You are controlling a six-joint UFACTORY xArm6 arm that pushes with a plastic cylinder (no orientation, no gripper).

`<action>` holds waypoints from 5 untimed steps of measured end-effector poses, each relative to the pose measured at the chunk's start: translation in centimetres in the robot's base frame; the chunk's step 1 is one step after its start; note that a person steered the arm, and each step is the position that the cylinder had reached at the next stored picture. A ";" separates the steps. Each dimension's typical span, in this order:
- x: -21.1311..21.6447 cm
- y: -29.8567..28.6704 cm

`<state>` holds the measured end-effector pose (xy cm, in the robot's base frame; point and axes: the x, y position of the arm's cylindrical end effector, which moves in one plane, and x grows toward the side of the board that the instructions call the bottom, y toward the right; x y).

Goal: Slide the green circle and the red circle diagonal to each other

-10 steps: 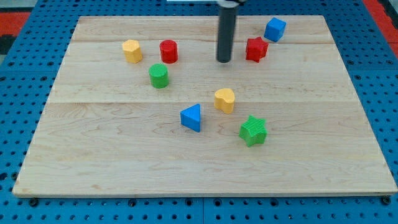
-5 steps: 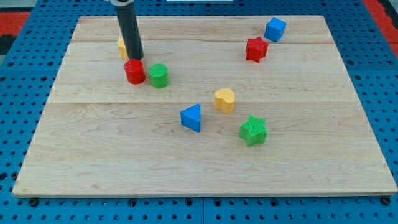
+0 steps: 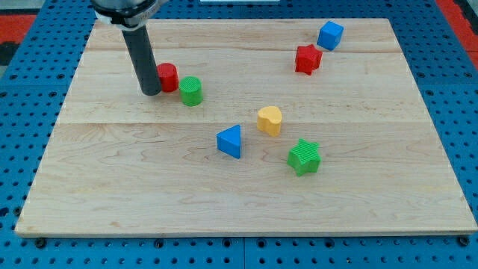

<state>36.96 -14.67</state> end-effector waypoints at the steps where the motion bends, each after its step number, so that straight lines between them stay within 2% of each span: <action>1: -1.8 2.8; 2: -1.9 4.8; 4: 1.3 7.2; 5: 1.4 12.3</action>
